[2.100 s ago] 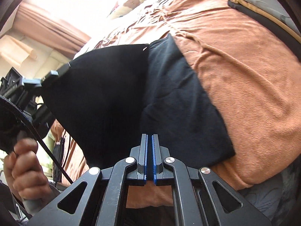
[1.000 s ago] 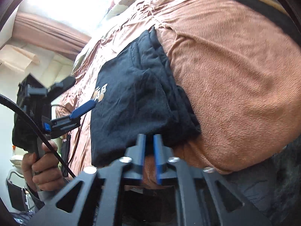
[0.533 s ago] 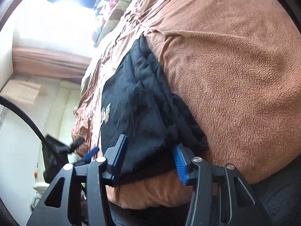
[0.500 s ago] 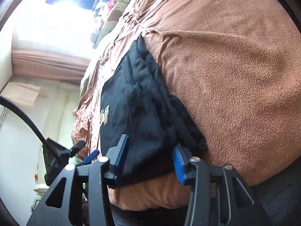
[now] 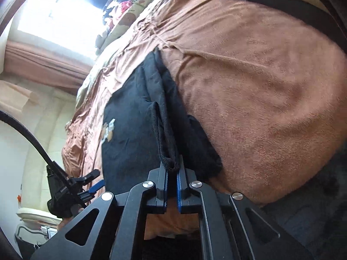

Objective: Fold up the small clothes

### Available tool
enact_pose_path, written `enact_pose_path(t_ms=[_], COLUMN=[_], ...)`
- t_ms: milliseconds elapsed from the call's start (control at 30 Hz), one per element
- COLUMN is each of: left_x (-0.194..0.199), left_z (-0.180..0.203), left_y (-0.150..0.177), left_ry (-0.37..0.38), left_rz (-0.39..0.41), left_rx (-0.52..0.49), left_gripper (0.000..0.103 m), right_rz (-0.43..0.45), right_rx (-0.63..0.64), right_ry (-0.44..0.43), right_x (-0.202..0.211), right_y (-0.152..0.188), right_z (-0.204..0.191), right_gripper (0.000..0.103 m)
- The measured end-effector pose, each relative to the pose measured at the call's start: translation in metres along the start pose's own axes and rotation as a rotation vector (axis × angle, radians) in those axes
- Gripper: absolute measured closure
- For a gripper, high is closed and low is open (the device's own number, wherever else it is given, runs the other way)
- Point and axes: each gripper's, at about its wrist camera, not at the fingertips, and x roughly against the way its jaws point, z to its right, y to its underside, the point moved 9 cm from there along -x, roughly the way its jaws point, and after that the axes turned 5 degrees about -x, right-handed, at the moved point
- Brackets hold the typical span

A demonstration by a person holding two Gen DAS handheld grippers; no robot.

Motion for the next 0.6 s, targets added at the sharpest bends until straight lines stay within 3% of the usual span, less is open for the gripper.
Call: enact_pose_path(t_ms=[133,300,600], left_x=[-0.002,0.0,0.003], left_z=[-0.011,-0.02,-0.02], left_y=[0.006,0.016,0.038], left_ry=[-0.007,0.005,0.088], left_rz=[-0.014,-0.038,-0.08], left_rx=[0.013,0.022,0.048], left_gripper=[0.028,0.042,0.055], right_rz=[-0.002,0.015,0.012], right_rx=[0.008,0.024,0.075], right_ry=[0.029,0.06,0.122], right_x=[0.001,0.009,0.013], right_y=[0.0,0.0,0.009], right_z=[0.01,0.008,0.004], right_gripper=[0.101,0.101,0.101])
